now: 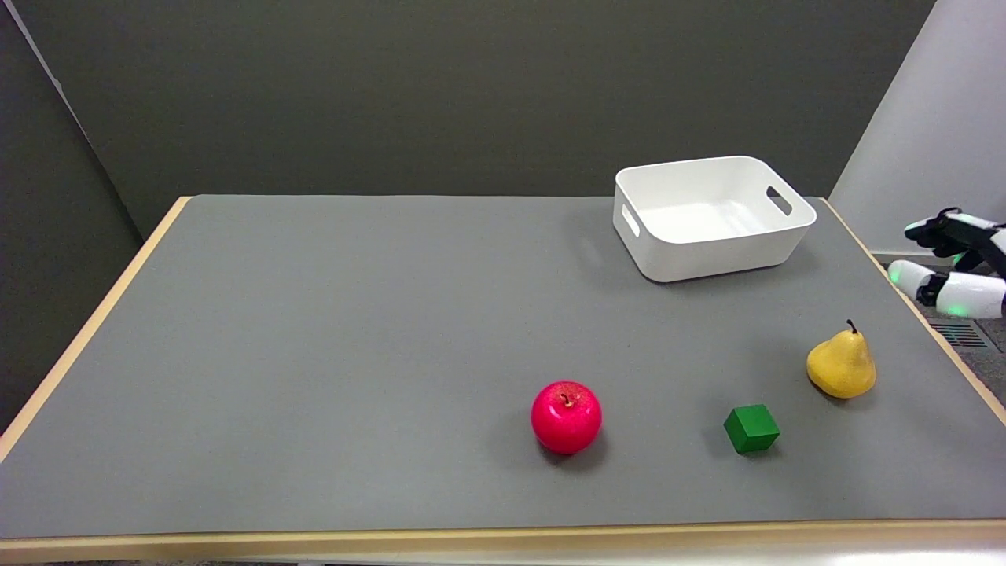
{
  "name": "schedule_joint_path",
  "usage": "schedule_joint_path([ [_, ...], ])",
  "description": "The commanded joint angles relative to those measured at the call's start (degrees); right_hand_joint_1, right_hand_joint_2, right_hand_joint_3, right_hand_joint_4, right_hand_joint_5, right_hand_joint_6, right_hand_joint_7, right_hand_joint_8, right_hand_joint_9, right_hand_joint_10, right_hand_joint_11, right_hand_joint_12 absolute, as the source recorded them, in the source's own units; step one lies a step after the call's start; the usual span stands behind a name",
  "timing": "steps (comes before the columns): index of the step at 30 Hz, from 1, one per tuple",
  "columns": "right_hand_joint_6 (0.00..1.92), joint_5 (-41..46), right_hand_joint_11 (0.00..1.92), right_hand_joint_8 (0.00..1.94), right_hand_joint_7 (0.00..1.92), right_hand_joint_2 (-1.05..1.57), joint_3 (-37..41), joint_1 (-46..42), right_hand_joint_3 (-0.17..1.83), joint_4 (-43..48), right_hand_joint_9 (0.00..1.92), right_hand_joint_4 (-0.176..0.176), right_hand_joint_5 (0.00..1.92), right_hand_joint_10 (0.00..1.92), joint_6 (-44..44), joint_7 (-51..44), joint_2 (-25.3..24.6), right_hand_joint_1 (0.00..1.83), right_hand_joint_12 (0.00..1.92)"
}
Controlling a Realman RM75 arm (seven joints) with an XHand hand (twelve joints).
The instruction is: Pick up the yellow pear.
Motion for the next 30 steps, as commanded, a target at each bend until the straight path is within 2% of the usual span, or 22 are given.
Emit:
schedule_joint_path([
  [1,0.54,-9.4,0.14,0.38,0.26,0.56,-1.2,-4.7,0.81,5.0,0.14,-0.054,0.29,0.78,-1.3,2.6,-3.4,0.38,1.37],
  [5,0.49,-9.5,0.10,0.34,0.20,0.55,-2.5,-4.4,0.80,4.5,0.09,-0.086,0.25,0.72,-1.3,2.6,-3.1,0.38,1.33],
  [8,0.51,-10.4,0.09,0.36,0.19,0.52,-3.8,-4.0,0.86,3.8,0.09,-0.093,0.24,0.71,-1.0,2.6,-2.9,0.38,1.34],
  [22,0.53,-12.0,0.19,0.43,0.37,0.55,-6.4,-2.8,0.82,-0.8,0.19,-0.103,0.29,0.85,-1.2,2.6,-2.0,0.39,1.41],
  [24,0.58,-12.2,0.20,0.50,0.38,0.53,-7.2,-2.5,0.88,-1.2,0.24,-0.098,0.29,0.84,-1.3,2.2,-1.9,0.34,1.41],
  [30,0.57,-15.8,0.24,0.53,0.45,0.56,-8.6,-0.9,0.82,-1.7,0.28,-0.103,0.31,0.95,-1.3,2.6,-2.2,0.42,1.48],
])
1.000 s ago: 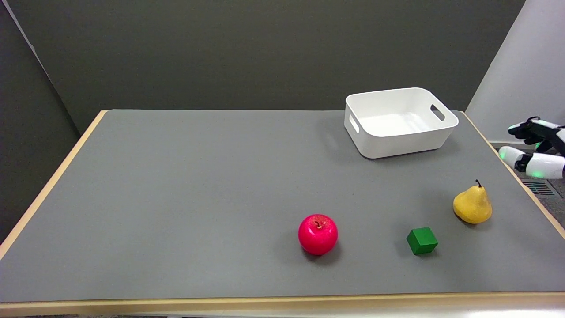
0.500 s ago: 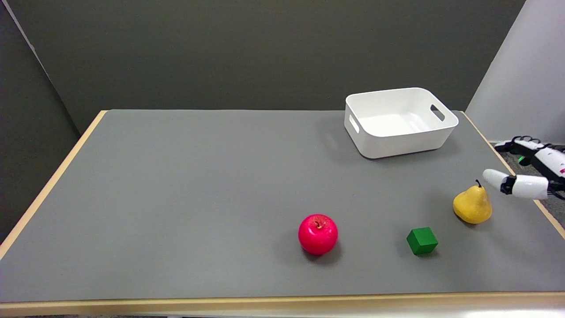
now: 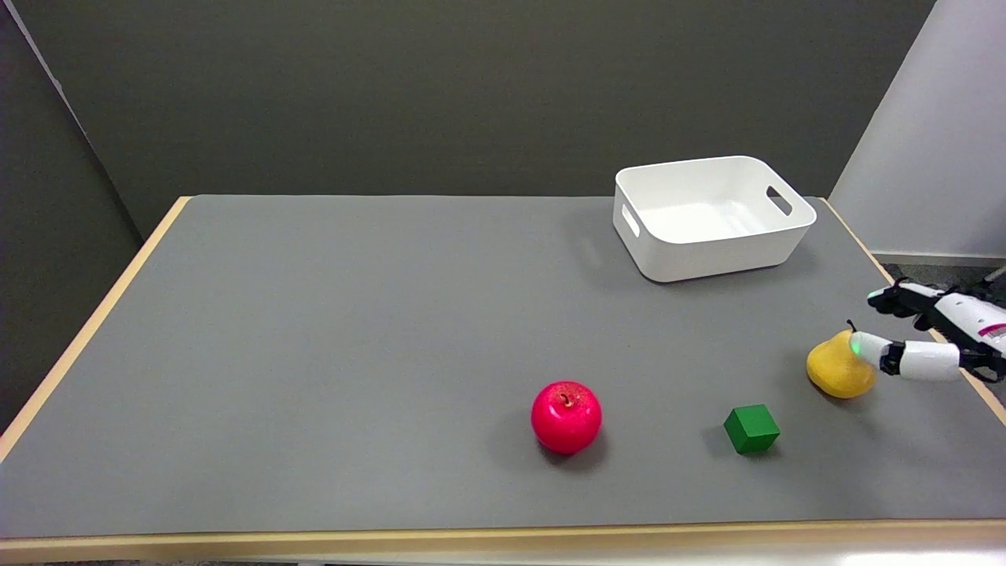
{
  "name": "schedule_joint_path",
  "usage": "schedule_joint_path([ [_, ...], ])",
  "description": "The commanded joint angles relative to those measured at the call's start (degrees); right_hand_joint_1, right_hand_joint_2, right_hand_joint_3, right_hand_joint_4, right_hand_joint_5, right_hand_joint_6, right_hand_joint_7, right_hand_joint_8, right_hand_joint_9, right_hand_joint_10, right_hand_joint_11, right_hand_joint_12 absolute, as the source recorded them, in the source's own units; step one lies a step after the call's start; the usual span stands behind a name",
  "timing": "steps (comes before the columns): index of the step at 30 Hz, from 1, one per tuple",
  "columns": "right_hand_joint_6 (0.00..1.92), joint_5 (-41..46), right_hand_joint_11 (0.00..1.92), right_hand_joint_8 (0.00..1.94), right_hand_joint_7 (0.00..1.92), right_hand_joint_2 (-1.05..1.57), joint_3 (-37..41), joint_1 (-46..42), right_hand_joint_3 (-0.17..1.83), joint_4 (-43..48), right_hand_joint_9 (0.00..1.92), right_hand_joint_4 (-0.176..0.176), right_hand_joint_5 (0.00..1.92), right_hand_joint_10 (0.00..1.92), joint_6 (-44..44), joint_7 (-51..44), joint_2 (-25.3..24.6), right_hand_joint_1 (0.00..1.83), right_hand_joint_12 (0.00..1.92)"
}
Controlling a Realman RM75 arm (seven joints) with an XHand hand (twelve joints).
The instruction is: Pick up the yellow pear.
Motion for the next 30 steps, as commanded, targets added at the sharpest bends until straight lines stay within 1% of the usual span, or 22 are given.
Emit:
schedule_joint_path([
  [1,0.58,-5.2,0.25,0.53,0.45,0.56,-3.9,2.3,0.82,-2.5,0.28,-0.105,0.31,0.96,-0.2,0.3,0.1,0.42,1.49],
  [3,0.58,-5.2,0.27,0.56,0.47,0.56,-4.5,2.8,0.82,-2.9,0.30,-0.113,0.31,0.97,-0.1,0.3,0.1,0.42,1.51],
  [7,0.58,-5.2,0.27,0.57,0.47,0.56,-6.0,4.4,0.82,-3.8,0.31,-0.117,0.31,0.98,0.3,0.3,0.6,0.42,1.51],
  [16,0.58,-5.3,0.28,0.57,0.48,0.56,-9.5,7.8,0.83,-5.6,0.32,-0.121,0.31,0.99,0.4,0.3,2.9,0.42,1.53],
  [22,0.58,-5.6,0.29,0.57,0.48,0.57,-9.9,9.2,0.83,-6.0,0.33,-0.121,0.31,1.00,1.4,0.0,2.9,0.43,1.53],
  [24,0.59,-5.6,0.30,0.57,0.48,0.59,-9.9,9.5,0.87,-6.5,0.34,-0.116,0.31,1.01,2.6,-0.1,2.6,0.57,1.55],
  [26,0.59,-5.6,0.33,0.57,0.48,0.60,-9.8,9.6,0.89,-6.8,0.36,-0.111,0.32,1.04,3.4,-0.1,2.5,0.65,1.58],
  [28,0.61,-5.6,0.38,0.61,0.51,0.61,-9.7,9.6,0.91,-6.9,0.42,-0.104,0.33,1.09,3.7,-0.1,2.3,0.74,1.63],
  [30,0.62,-5.7,0.40,0.64,0.52,0.61,-9.7,9.6,0.93,-7.0,0.45,-0.102,0.33,1.12,3.7,-0.2,2.3,0.77,1.65],
])
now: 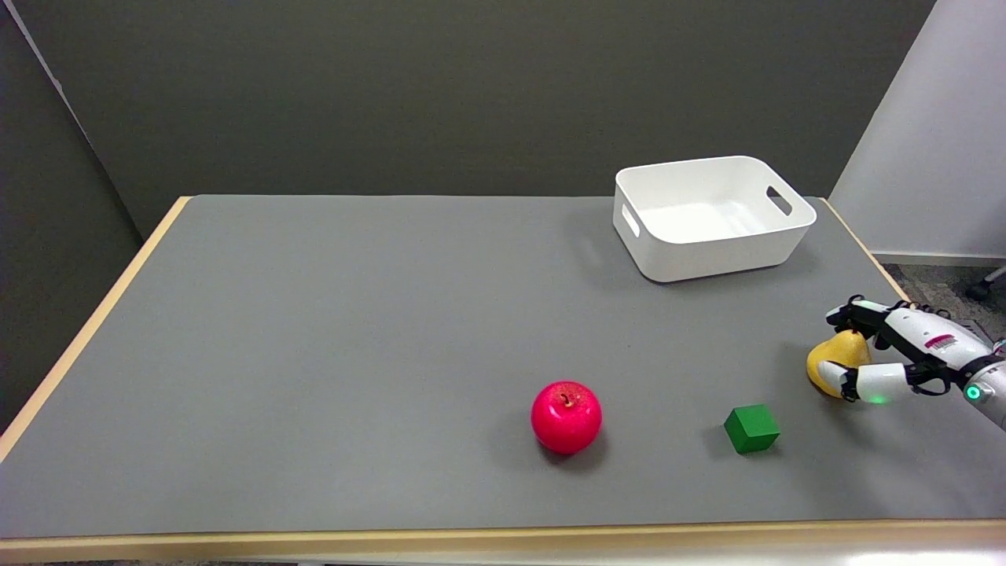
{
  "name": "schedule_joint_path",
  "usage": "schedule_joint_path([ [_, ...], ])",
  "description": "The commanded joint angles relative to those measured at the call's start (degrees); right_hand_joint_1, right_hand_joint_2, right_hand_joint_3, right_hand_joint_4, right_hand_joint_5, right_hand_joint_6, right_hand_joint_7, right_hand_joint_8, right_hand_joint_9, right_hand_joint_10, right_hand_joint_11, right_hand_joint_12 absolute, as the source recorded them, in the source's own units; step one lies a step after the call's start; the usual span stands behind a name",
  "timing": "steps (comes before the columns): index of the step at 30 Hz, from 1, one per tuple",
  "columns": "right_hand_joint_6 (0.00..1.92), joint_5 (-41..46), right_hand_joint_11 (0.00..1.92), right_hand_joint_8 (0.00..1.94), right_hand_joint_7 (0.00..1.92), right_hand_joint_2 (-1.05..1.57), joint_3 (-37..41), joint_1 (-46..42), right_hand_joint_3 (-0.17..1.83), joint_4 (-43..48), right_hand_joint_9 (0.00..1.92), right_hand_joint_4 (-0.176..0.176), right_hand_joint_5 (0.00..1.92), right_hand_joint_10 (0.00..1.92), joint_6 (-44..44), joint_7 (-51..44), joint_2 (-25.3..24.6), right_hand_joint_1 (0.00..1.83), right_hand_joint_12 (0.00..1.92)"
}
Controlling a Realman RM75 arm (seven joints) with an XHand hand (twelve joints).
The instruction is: Pick up the yellow pear.
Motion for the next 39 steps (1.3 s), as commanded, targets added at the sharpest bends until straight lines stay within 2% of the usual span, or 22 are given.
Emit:
schedule_joint_path([
  [1,0.64,-1.5,0.42,0.65,0.53,0.62,-1.7,2.8,0.93,-2.2,0.48,-0.101,0.34,1.14,2.8,-0.4,0.3,0.81,1.67],
  [3,0.68,-2.6,0.48,0.69,0.56,0.62,-1.6,2.9,0.96,-2.0,0.53,-0.096,0.36,1.19,2.8,-0.4,0.3,0.89,1.71],
  [5,0.84,-3.6,0.54,0.76,0.60,0.66,-1.5,2.9,0.96,-1.8,0.59,-0.090,0.42,1.25,2.3,-0.4,0.3,0.95,1.75],
  [11,1.03,-5.6,0.63,0.89,0.67,0.71,-1.3,3.7,0.94,-1.7,0.67,-0.090,0.48,1.32,2.3,-0.4,0.2,1.00,1.80],
  [13,1.49,-6.3,0.75,0.97,0.72,1.10,-1.3,4.3,0.40,-1.8,0.72,-0.107,0.63,1.37,2.3,-0.4,0.0,1.00,1.91],
  [14,1.54,-6.9,0.76,1.09,0.76,1.14,-1.3,4.6,0.31,-1.9,0.74,-0.081,0.64,1.38,2.4,-0.4,-0.3,1.06,1.92],
  [15,1.56,-7.6,0.76,1.24,0.80,1.15,-1.3,5.1,0.26,-2.0,0.75,-0.046,0.62,1.39,2.7,-0.4,-0.4,1.12,1.92],
  [16,1.56,-8.0,0.75,1.29,0.83,1.14,-1.3,5.2,0.25,-2.1,0.76,-0.034,0.62,1.40,2.7,-0.4,-0.5,1.15,1.92],
  [20,1.50,-10.5,0.71,1.35,0.86,1.08,-1.1,6.1,0.35,-1.8,0.76,-0.058,0.63,1.51,2.8,-0.4,-0.4,1.17,1.92],
  [22,1.45,-11.5,0.70,1.41,0.87,1.03,-0.4,6.3,0.44,-1.6,0.81,-0.088,0.65,1.60,2.8,-0.4,-0.3,1.18,1.92],
  [24,1.41,-11.7,0.67,1.43,0.88,1.04,0.2,6.6,0.41,-1.5,0.85,-0.133,0.65,1.57,2.8,-0.4,-0.1,1.20,1.92],
  [26,1.39,-11.7,0.65,1.45,0.88,1.04,0.6,7.0,0.41,-1.5,0.86,-0.161,0.64,1.60,2.8,-0.4,0.4,1.21,1.92],
  [33,1.40,-11.7,0.65,1.45,0.88,1.03,3.0,8.2,0.43,-0.1,0.86,-0.157,0.65,1.63,3.1,-0.4,1.0,1.21,1.92],
  [39,1.40,-11.7,0.67,1.45,0.89,1.02,9.4,10.0,0.46,3.4,0.87,-0.152,0.65,1.65,3.1,-0.5,1.0,1.21,1.92],
])
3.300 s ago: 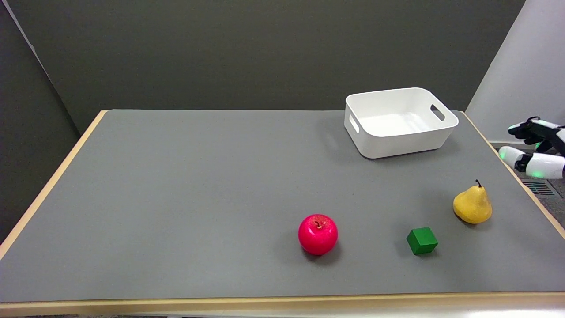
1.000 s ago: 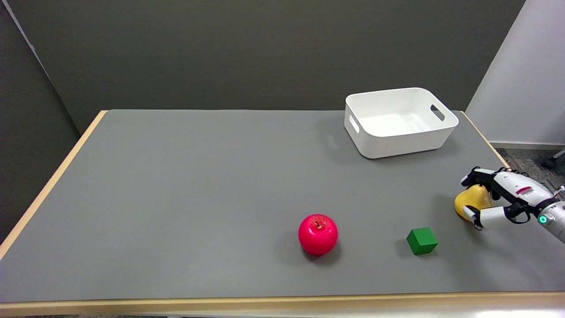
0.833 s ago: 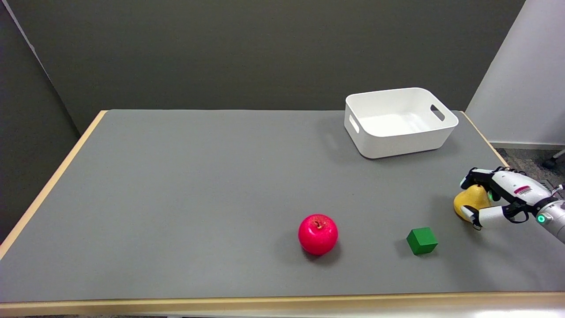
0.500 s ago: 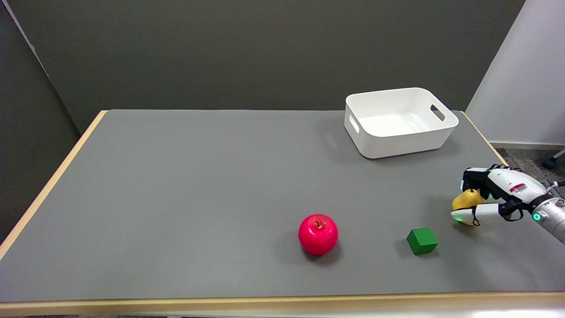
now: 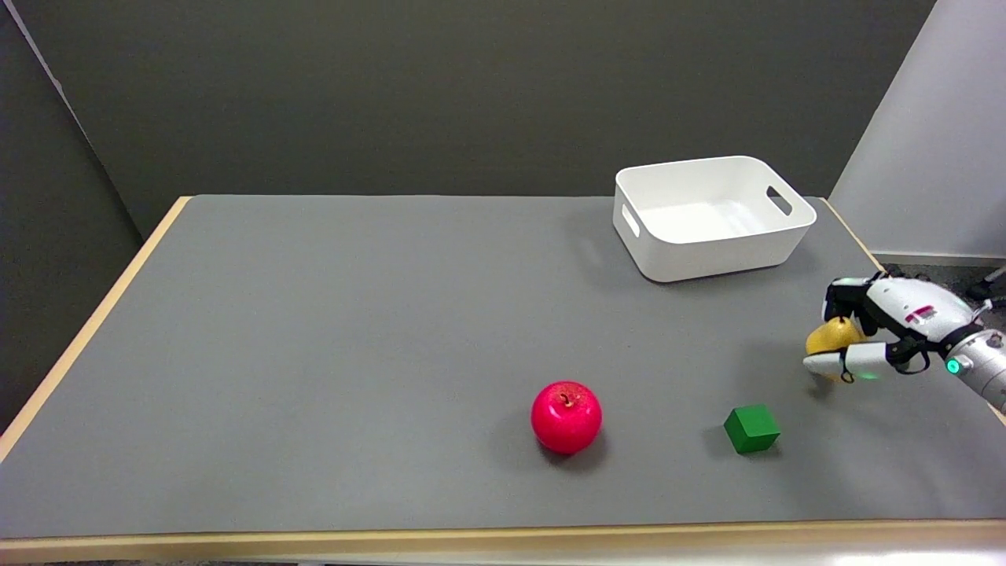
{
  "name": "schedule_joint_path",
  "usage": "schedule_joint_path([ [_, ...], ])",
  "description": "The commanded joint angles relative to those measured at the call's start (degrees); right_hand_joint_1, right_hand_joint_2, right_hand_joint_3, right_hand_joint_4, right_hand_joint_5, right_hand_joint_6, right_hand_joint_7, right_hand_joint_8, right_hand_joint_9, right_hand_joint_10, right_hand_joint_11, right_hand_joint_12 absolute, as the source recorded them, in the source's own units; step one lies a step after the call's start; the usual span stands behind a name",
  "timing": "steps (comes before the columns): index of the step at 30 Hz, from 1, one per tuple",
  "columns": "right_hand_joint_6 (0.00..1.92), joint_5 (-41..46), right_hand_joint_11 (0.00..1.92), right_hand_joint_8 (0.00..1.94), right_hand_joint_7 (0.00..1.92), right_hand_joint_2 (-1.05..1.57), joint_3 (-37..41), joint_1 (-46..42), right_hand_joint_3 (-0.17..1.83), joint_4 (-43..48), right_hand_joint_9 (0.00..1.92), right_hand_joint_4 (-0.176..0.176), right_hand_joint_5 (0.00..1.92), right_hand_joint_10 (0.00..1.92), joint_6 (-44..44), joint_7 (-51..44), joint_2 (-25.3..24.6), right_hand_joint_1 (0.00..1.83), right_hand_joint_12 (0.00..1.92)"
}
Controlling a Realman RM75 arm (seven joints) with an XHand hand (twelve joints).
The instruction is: Pick up the yellow pear.
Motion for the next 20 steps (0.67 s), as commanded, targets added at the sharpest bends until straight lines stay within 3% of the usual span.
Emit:
schedule_joint_path([
  [1,1.40,-1.9,0.67,1.45,0.89,1.01,9.5,4.4,0.47,5.4,0.87,-0.151,0.65,1.65,0.5,-0.1,0.6,1.21,1.92],
  [8,1.41,-1.9,0.70,1.45,0.89,1.00,11.9,11.6,0.49,8.8,0.88,-0.149,0.66,1.67,0.5,-0.1,1.3,1.21,1.92],
  [13,1.41,-2.0,0.69,1.45,0.89,1.01,6.4,21.0,0.49,7.7,0.88,-0.149,0.65,1.69,-0.6,-0.1,3.9,1.21,1.92],
  [20,1.41,-6.4,0.69,1.45,0.89,0.99,-7.9,35.2,0.51,4.0,0.88,-0.143,0.66,1.70,-6.5,-0.1,8.6,1.20,1.92],
])
